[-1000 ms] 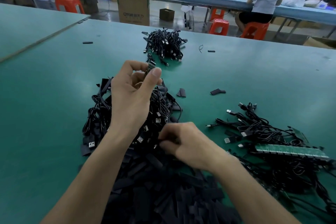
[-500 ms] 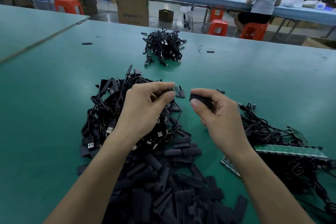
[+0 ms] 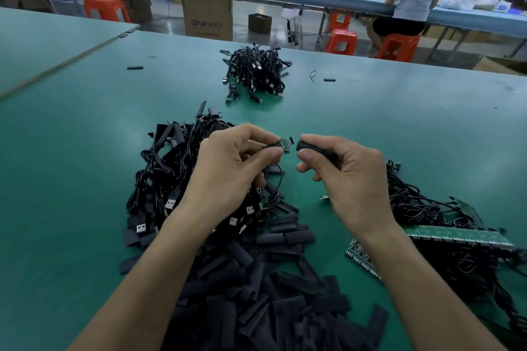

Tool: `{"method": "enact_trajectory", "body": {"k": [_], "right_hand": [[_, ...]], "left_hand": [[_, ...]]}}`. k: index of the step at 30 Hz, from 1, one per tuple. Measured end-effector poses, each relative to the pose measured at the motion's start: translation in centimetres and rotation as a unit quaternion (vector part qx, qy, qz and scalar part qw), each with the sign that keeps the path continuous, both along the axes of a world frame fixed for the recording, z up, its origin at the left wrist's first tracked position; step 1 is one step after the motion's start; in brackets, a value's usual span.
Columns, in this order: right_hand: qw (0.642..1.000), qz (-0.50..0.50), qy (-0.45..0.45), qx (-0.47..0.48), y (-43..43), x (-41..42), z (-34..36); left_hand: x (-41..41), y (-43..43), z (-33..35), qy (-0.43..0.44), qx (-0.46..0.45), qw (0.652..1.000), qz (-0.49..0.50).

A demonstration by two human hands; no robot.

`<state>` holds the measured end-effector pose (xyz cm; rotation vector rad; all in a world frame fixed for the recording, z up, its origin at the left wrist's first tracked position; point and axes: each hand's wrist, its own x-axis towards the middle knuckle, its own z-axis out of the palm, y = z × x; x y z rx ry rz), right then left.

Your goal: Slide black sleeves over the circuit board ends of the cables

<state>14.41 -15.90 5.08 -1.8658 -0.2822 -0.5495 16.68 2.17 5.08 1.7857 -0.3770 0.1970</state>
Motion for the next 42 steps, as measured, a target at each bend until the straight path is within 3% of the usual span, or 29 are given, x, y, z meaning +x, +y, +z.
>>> {"method": "enact_trajectory", "body": {"k": [16, 34, 42], "right_hand": [[1.0, 0.002, 0.007, -0.018, 0.2, 0.0, 0.2], [0.981, 0.167, 0.096, 0.038, -0.8, 0.3, 2.2], [0.989, 0.103, 0.09, 0.062, -1.0, 0.2, 1.6]], "left_hand": [[-0.3, -0.1, 0.3, 0.004, -0.003, 1.0, -0.026], [-0.2, 0.3, 0.5, 0.07, -0.016, 0.99, -0.121], [0.3, 0.3, -0.4, 0.087, 0.007, 0.989, -0.117]]}}
